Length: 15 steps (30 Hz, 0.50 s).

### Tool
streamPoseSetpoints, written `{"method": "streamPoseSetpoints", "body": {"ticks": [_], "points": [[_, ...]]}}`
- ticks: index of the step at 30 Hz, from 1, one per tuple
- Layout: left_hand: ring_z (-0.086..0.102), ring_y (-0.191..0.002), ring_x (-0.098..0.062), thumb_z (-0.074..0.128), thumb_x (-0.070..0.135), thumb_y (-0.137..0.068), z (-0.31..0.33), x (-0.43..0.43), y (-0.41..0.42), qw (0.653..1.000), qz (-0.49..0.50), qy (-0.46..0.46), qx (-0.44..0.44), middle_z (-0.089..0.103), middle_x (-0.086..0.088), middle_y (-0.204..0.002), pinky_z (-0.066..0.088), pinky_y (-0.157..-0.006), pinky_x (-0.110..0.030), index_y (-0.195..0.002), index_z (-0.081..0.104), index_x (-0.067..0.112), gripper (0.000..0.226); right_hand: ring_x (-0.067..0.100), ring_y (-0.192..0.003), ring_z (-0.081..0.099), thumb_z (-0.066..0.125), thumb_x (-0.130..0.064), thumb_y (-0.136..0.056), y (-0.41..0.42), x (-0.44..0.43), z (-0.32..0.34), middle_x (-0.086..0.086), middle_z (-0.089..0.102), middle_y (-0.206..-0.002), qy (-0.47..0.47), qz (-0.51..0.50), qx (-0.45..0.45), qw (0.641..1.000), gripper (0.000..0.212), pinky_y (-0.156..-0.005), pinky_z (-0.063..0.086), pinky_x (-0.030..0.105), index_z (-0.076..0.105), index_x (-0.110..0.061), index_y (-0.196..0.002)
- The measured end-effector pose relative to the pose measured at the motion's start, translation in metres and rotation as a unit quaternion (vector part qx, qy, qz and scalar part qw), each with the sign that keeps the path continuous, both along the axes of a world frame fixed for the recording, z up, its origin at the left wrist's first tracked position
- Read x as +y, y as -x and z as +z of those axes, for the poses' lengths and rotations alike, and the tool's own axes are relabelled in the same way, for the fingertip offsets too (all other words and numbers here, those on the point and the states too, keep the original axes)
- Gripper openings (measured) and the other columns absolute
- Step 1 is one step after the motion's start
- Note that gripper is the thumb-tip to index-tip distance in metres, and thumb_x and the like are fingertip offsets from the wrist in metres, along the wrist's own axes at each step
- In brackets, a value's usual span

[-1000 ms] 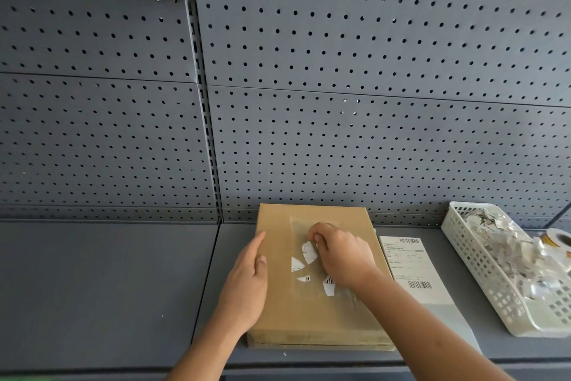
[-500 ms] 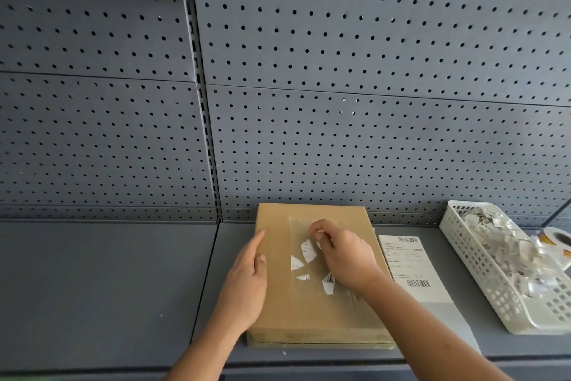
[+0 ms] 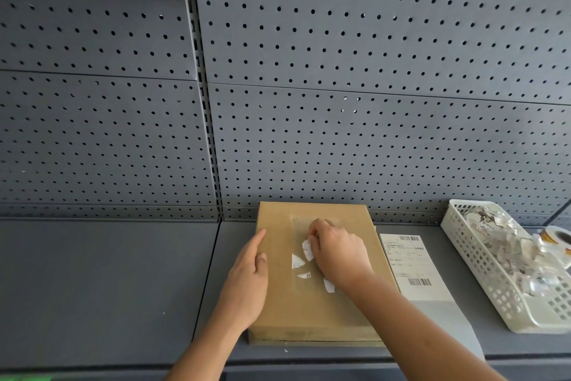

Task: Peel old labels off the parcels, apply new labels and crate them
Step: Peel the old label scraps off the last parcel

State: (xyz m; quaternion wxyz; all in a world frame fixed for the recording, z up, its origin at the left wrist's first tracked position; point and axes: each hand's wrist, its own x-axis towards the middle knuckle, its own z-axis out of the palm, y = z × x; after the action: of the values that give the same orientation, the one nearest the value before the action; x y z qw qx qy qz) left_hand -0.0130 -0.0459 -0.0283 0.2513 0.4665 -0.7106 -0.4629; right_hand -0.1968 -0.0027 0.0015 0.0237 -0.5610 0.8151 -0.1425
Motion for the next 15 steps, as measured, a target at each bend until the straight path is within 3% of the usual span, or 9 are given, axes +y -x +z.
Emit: {"method": "streamPoseSetpoints", "body": {"ticks": [3,9,12,15], "points": [[0.029,-0.145,-0.001,0.03,0.03,-0.11,0.0003,0.0003,-0.0001,1.0,-0.001,0.001,0.0,0.028,0.022,-0.16,0.023,-0.113,-0.021,-0.153,0.027,0.047,0.047,0.022,-0.071,0.055,0.037,-0.017,-0.098,0.001,-0.0018,-0.0002,-0.009,0.058,-0.097,-0.029,0.004,-0.003,1.0,0.014,-0.059,0.037,0.032,0.049,-0.024,-0.099],[0.029,-0.145,-0.002,0.03,0.029,-0.109,-0.002,-0.0006,-0.0002,1.0,0.0,-0.001,0.002,0.028,0.022,-0.16,0.024,-0.115,-0.022,-0.153,0.028,0.047,0.047,0.019,-0.084,0.06,0.038,-0.023,-0.099,0.0079,0.0009,0.0039,-0.009,0.062,-0.096,-0.021,0.007,-0.081,0.996,0.015,-0.071,0.049,0.033,0.052,-0.026,-0.1],[0.03,-0.144,-0.001,0.031,0.028,-0.109,-0.0025,-0.001,-0.0002,1.0,0.002,0.001,0.002,0.028,0.022,-0.16,0.023,-0.112,-0.02,-0.153,0.029,0.047,0.047,0.019,-0.087,0.063,0.043,-0.03,-0.099,0.0056,0.001,0.0032,-0.01,0.063,-0.102,-0.018,0.02,-0.061,0.998,0.014,-0.071,0.049,0.032,0.053,-0.026,-0.107],[0.029,-0.144,-0.001,0.031,0.029,-0.109,-0.0027,-0.0017,0.0002,1.0,0.001,-0.003,0.004,0.028,0.022,-0.159,0.022,-0.111,-0.02,-0.153,0.029,0.047,0.048,0.022,-0.082,0.063,0.04,-0.024,-0.098,0.0015,-0.001,0.0005,-0.009,0.061,-0.104,-0.015,0.014,-0.014,1.0,0.014,-0.066,0.048,0.033,0.053,-0.024,-0.105]]}}
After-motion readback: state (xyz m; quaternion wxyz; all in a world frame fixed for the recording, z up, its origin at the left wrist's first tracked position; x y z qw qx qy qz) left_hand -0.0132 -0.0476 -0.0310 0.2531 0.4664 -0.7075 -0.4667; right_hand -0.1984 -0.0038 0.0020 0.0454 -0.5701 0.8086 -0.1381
